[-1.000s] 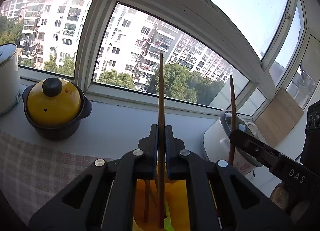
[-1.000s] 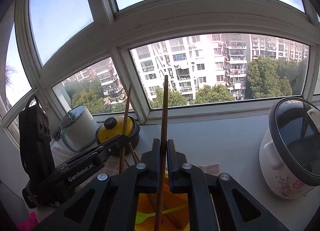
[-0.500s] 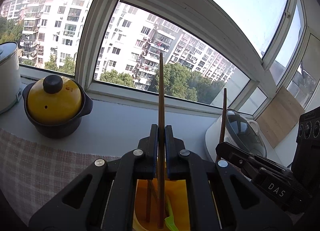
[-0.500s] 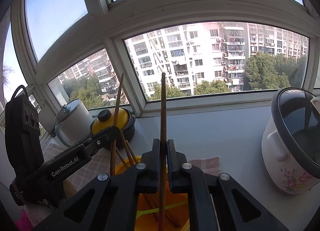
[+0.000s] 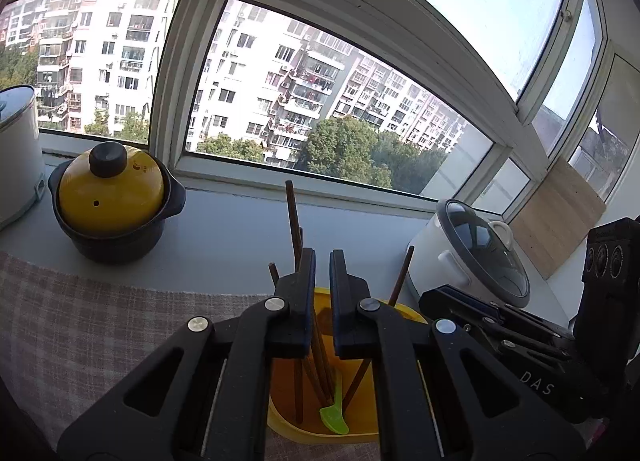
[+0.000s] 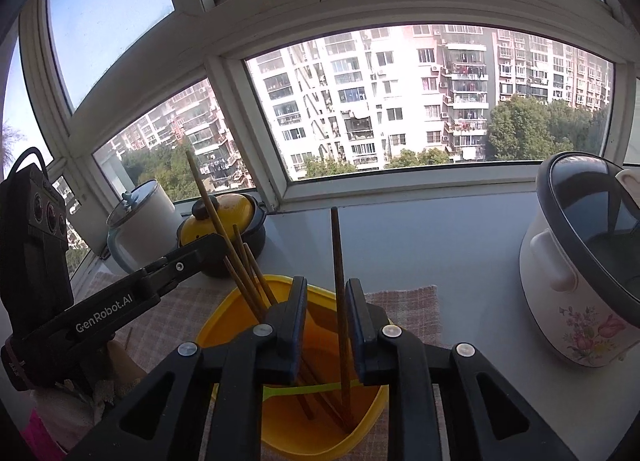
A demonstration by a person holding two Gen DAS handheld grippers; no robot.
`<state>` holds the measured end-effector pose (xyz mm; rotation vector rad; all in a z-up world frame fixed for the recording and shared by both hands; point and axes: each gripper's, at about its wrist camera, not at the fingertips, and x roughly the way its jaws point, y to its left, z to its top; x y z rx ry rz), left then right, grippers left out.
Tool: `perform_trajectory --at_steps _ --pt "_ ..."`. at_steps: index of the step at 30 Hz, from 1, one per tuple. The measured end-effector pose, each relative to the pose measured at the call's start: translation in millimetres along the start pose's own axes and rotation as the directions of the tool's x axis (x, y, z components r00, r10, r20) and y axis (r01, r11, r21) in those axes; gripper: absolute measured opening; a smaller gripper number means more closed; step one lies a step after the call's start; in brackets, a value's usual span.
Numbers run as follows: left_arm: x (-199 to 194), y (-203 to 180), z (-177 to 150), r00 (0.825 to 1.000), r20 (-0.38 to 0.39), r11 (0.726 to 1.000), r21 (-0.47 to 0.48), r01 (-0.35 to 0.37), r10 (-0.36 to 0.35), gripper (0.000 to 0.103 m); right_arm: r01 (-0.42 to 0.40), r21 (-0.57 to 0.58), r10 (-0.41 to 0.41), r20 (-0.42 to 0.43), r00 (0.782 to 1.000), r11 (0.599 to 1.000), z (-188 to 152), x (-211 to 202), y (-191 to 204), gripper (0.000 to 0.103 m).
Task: Organize utensils
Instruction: 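Open both tools to drop the chopsticks into the yellow bin, then move the left tool to the last chopstick while the right tool approaches the steel spoon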
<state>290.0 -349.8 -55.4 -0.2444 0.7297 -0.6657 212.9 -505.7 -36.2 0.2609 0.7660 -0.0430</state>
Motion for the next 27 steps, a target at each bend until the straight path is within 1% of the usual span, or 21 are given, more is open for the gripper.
perform_trajectory --at_steps 2,7,9,11,15,16,17,18,19,21,22,23,24,26,27 --pt "-2.5 0.0 -0.9 1.000 -0.006 1.000 0.005 0.006 -0.006 0.004 0.011 -0.001 -0.011 0.004 1.000 1.000 -1.0 -2.6 0.9 0.030" --pt "-11.7 2.7 -4.4 1.000 -0.013 1.000 0.011 0.008 -0.007 0.004 0.020 0.020 -0.020 0.006 1.000 1.000 -5.6 -9.2 0.9 0.032" --pt "-16.9 5.8 -6.5 1.000 -0.015 1.000 0.010 0.006 -0.006 0.004 0.026 0.022 -0.026 0.006 1.000 0.999 -7.1 -11.3 2.6 0.035" --pt "-23.7 9.2 -8.9 1.000 -0.015 1.000 0.011 0.004 -0.003 0.004 0.034 0.020 -0.034 0.012 0.999 0.999 -9.3 -14.6 6.4 0.045" --pt "-37.9 17.5 -14.2 1.000 -0.021 1.000 0.011 -0.002 0.002 0.005 0.047 0.012 -0.048 0.028 0.998 0.999 -13.8 -21.5 17.1 0.058" --pt "-41.8 19.5 -15.9 1.000 -0.024 1.000 0.011 -0.002 0.002 0.012 0.050 0.011 -0.050 0.033 0.998 0.999 -15.5 -23.2 20.6 0.065" --pt "-46.6 22.2 -17.9 1.000 -0.026 1.000 0.009 -0.001 0.001 0.023 0.052 0.010 -0.053 0.038 0.998 0.999 -16.7 -24.6 23.6 0.070" --pt "-52.3 25.5 -19.8 1.000 -0.025 1.000 0.005 0.000 0.000 0.027 0.055 0.009 -0.055 0.045 0.997 0.998 -18.2 -26.3 26.9 0.070" --pt "-57.1 28.2 -21.5 1.000 -0.023 1.000 0.003 -0.001 0.001 0.029 0.056 0.008 -0.056 0.047 0.997 0.998 -19.9 -27.6 30.3 0.071" --pt "-69.4 36.0 -25.2 1.000 -0.024 1.000 0.007 -0.013 0.013 0.029 0.054 0.003 -0.054 0.046 0.997 0.999 -22.8 -29.5 37.9 0.077" --pt "-74.3 39.8 -26.9 0.999 -0.027 1.000 0.011 -0.021 0.021 0.030 0.050 0.000 -0.050 0.048 0.998 0.999 -24.3 -30.2 42.1 0.082" --pt "-79.0 43.7 -28.6 0.999 -0.032 0.999 0.014 -0.031 0.031 0.034 0.048 -0.003 -0.048 0.051 0.998 0.999 -25.8 -31.1 45.9 0.085" --pt "-84.6 48.1 -30.7 0.999 -0.036 0.999 0.017 -0.039 0.040 0.037 0.048 -0.008 -0.048 0.055 0.997 0.999 -27.7 -32.6 50.5 0.086" --pt "-97.3 58.4 -36.1 0.998 -0.027 0.998 0.017 -0.057 0.057 0.047 0.049 -0.025 -0.048 0.055 0.997 0.998 -30.9 -33.4 59.9 0.088" --pt "-104.6 65.1 -39.0 0.997 -0.019 0.998 0.009 -0.068 0.068 0.049 0.044 -0.036 -0.042 0.052 0.998 0.998 -32.5 -33.5 64.8 0.090"
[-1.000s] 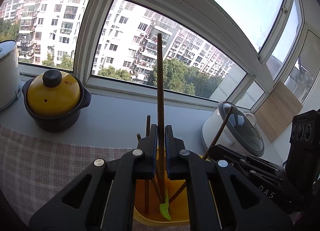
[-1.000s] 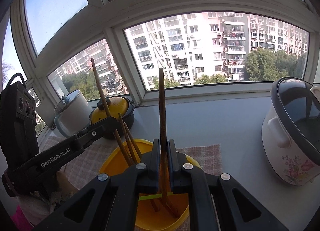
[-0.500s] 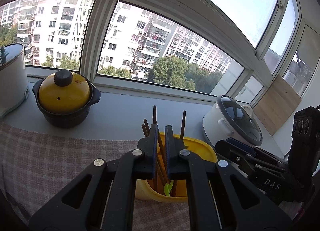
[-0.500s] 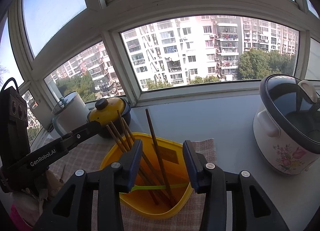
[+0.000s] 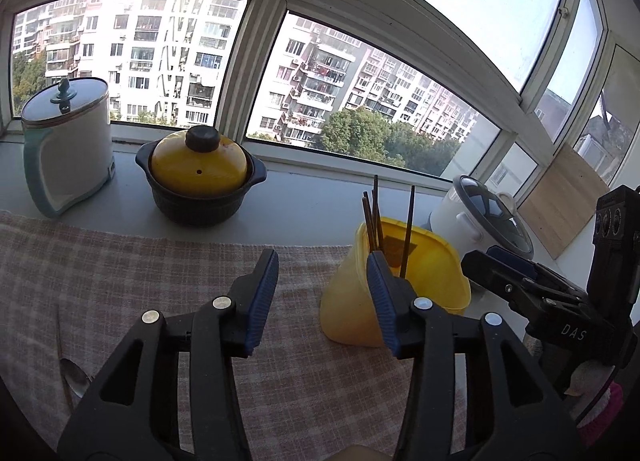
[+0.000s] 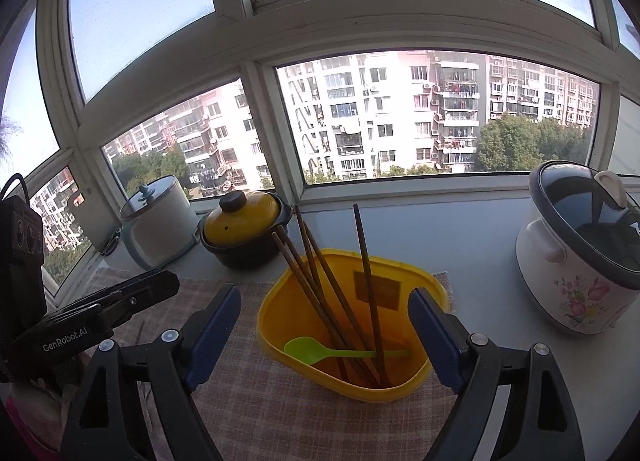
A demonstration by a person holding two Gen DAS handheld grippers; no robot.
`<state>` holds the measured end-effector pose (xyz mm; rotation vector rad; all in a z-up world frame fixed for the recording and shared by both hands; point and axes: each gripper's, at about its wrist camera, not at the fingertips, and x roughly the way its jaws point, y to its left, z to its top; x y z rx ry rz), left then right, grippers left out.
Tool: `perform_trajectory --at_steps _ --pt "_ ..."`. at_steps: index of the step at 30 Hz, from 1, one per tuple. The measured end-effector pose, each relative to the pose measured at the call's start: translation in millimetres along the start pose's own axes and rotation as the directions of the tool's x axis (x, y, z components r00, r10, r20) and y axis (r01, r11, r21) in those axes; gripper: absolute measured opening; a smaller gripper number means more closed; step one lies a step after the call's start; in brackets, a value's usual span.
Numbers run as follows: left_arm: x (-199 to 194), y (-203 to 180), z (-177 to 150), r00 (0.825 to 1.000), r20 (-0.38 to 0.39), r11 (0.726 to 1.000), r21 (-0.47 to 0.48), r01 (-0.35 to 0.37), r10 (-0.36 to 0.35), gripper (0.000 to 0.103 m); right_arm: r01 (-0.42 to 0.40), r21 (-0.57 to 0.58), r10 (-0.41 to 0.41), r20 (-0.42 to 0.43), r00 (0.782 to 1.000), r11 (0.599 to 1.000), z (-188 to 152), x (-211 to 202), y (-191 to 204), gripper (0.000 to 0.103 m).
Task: Organize utensils
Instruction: 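Move the left tool to the last chopstick while the right tool approaches the steel spoon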
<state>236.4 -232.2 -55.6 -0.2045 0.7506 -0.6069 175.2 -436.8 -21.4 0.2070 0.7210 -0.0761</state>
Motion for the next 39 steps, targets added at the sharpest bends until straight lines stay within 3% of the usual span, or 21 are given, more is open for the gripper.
perform_trajectory --at_steps 7,16,24,30,39 --pt "-41.2 54.9 -18.9 0.998 -0.028 0.995 -0.072 -0.063 0.061 0.051 -0.025 -0.067 0.026 0.012 1.000 0.997 -13.1 -1.1 36.6 0.103" --pt "-86.5 128.2 -47.6 0.974 -0.091 0.972 -0.095 -0.217 0.208 0.051 -0.084 -0.137 0.084 -0.007 0.996 0.987 -32.5 15.4 82.4 0.103" --pt "-109.7 182.1 -85.7 0.951 -0.161 0.944 -0.159 -0.289 0.264 0.051 -0.191 -0.208 0.172 -0.103 0.980 0.959 -46.7 36.9 130.2 0.099" --pt "-115.5 202.6 -110.7 0.946 -0.203 0.935 -0.201 -0.291 0.251 0.046 -0.314 -0.257 0.252 -0.248 0.935 0.914 -62.2 62.7 170.6 0.090" --pt "-111.9 213.2 -139.8 0.941 -0.265 0.935 -0.228 -0.272 0.209 0.035 -0.474 -0.287 0.301 -0.485 0.821 0.832 -100.0 99.7 221.5 0.057"
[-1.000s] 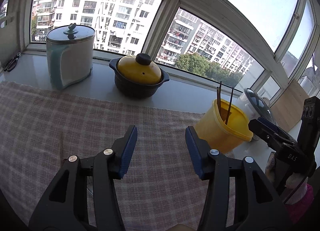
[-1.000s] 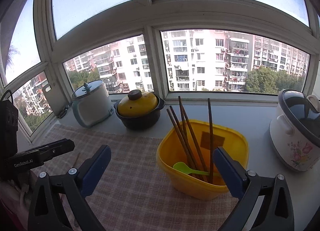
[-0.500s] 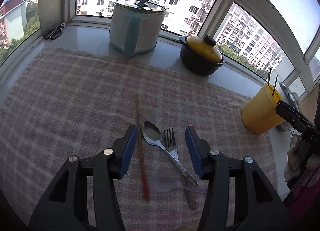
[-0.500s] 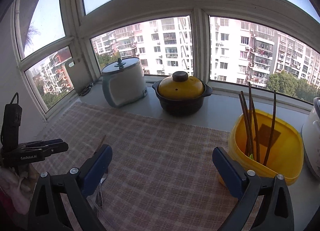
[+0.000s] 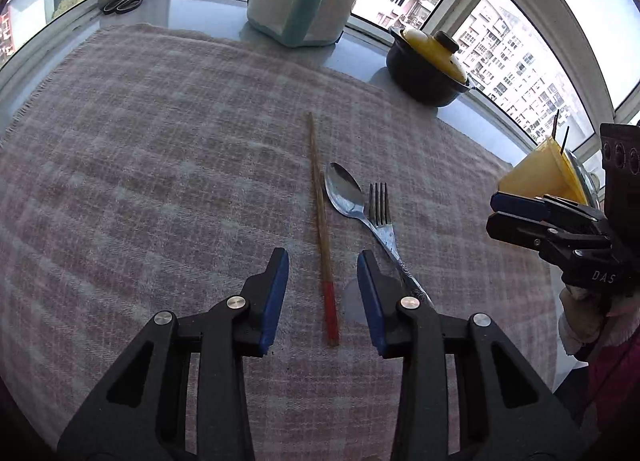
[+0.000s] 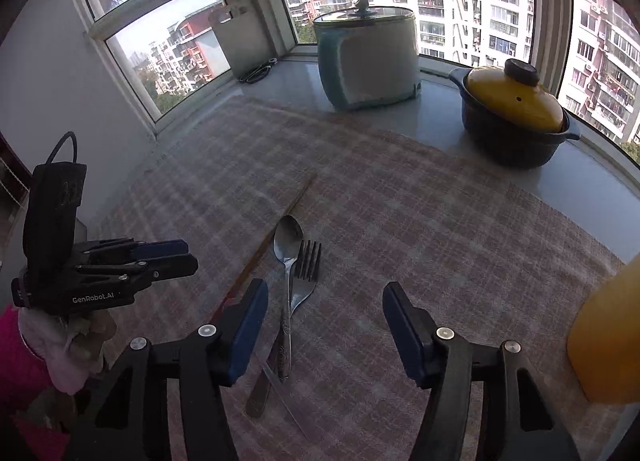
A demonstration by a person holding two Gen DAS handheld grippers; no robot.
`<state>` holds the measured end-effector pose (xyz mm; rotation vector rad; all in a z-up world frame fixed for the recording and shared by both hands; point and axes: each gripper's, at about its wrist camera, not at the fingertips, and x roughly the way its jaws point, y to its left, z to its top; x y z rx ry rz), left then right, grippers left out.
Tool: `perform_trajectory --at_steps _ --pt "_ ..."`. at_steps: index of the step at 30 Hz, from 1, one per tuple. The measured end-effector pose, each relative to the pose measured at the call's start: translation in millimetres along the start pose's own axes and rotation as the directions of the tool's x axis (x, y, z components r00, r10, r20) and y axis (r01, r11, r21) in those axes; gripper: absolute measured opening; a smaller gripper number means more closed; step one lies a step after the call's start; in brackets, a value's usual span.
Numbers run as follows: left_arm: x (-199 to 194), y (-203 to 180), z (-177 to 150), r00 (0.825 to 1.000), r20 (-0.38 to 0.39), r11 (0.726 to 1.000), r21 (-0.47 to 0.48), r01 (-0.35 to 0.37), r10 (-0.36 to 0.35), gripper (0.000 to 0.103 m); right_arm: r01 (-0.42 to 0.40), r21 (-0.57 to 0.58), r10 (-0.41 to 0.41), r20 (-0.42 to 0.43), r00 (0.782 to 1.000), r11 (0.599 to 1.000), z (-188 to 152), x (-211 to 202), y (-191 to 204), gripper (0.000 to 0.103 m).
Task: Organize utensils
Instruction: 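Move the left tool to the last chopstick while the right tool approaches the steel spoon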
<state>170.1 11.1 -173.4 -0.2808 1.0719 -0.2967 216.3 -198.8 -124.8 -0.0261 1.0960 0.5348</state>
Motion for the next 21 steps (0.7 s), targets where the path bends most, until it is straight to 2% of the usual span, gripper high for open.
perform_trajectory --at_steps 2,5,13,21 --pt "0.8 1.7 -1.7 1.000 -0.006 1.000 -0.011 0.007 -0.007 0.032 -0.029 -0.014 0.028 -0.047 0.998 0.999 -1.4 12.7 6.5 0.044" --pt "2.3 4.6 -4.1 1.000 -0.012 1.000 -0.022 0.017 -0.017 0.031 -0.058 -0.042 0.054 -0.096 0.994 0.997 -1.4 28.1 16.0 0.033" --pt "2.4 9.0 -9.7 1.000 -0.018 0.999 -0.030 0.023 -0.024 0.031 -0.067 -0.136 0.039 -0.201 0.979 0.988 3.1 63.7 36.7 0.025" --pt "0.8 17.2 -11.9 0.999 -0.021 0.999 -0.048 0.024 -0.025 0.031 -0.054 -0.179 0.006 -0.256 0.967 0.982 6.0 88.7 41.0 0.021"
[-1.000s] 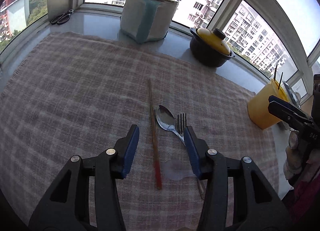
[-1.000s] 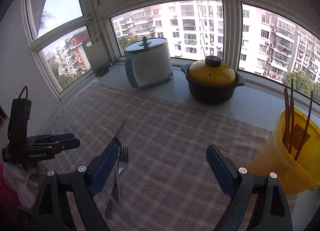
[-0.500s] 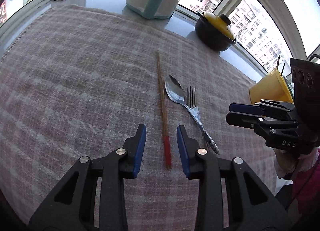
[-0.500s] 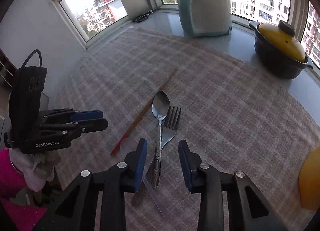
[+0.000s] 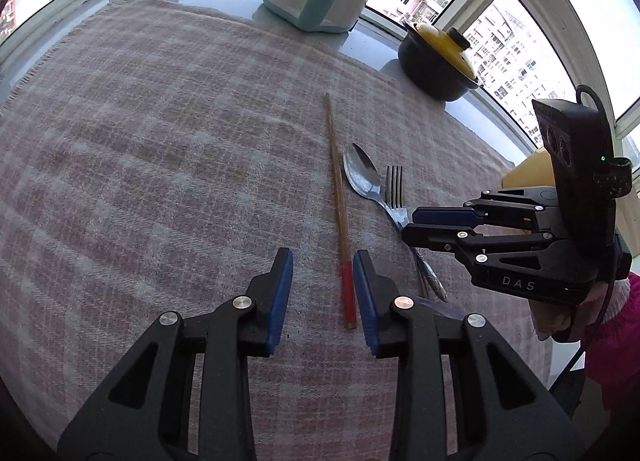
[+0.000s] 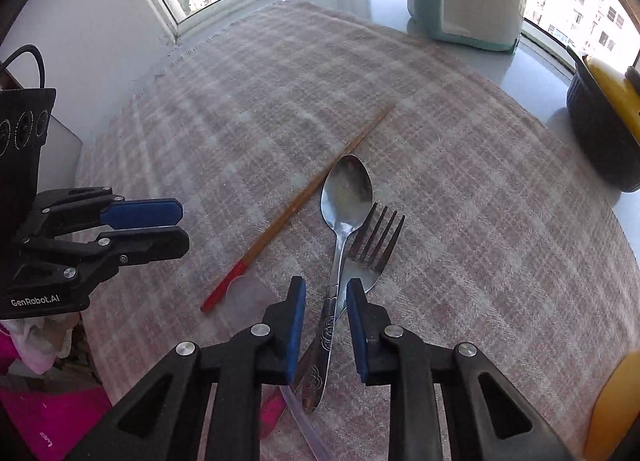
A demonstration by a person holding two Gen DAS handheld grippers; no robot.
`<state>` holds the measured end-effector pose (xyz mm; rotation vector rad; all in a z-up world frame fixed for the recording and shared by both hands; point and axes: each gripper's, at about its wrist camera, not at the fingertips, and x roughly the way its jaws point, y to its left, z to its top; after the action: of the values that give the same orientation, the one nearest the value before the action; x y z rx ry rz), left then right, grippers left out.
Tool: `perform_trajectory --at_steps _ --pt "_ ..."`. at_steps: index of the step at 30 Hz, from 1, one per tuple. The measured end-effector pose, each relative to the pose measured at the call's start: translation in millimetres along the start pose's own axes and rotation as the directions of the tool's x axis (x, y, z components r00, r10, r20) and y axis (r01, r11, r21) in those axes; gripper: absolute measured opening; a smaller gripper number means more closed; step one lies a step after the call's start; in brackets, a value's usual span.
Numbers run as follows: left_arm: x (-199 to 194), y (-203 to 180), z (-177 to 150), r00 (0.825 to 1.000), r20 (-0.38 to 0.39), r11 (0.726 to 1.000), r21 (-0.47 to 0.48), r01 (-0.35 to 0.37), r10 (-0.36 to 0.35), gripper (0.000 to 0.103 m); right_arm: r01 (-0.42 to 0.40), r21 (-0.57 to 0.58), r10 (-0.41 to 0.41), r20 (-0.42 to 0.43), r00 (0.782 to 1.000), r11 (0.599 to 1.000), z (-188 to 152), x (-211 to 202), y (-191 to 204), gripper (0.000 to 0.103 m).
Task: Organize utensils
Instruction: 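Move the left tool to the last chopstick while the right tool approaches the steel spoon, then close the left tool on the chopstick while the right tool grasps the steel spoon handle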
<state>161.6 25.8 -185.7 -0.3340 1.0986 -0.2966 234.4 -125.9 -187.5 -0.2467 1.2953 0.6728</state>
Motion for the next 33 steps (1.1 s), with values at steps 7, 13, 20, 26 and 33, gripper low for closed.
perform_trajectory --at_steps 7,13,20,26,33 --pt "0.3 2.3 1.8 1.000 0.002 1.000 -0.004 0.002 -0.002 0.031 -0.001 -0.002 0.001 -0.048 0.999 1.000 7.6 15.8 0.5 0.020" --pt "1.7 5.4 4.3 1.000 -0.002 1.000 -0.007 -0.003 0.003 0.031 -0.028 0.027 0.030 -0.045 0.999 0.999 15.7 20.5 -2.2 0.017" --pt "3.2 8.2 6.0 1.000 -0.001 1.000 -0.013 0.000 0.000 0.031 -0.005 0.025 0.006 -0.055 0.998 1.000 22.9 20.4 -7.2 0.014" --pt "3.8 8.2 6.7 1.000 -0.002 1.000 -0.016 0.002 -0.002 0.031 -0.037 0.025 0.039 -0.074 0.996 0.999 25.9 26.1 0.8 0.016" --pt "1.2 10.0 7.7 1.000 0.005 1.000 -0.017 0.002 -0.002 0.031 -0.002 0.027 0.005 -0.094 0.996 1.000 26.5 28.6 -2.3 0.012"
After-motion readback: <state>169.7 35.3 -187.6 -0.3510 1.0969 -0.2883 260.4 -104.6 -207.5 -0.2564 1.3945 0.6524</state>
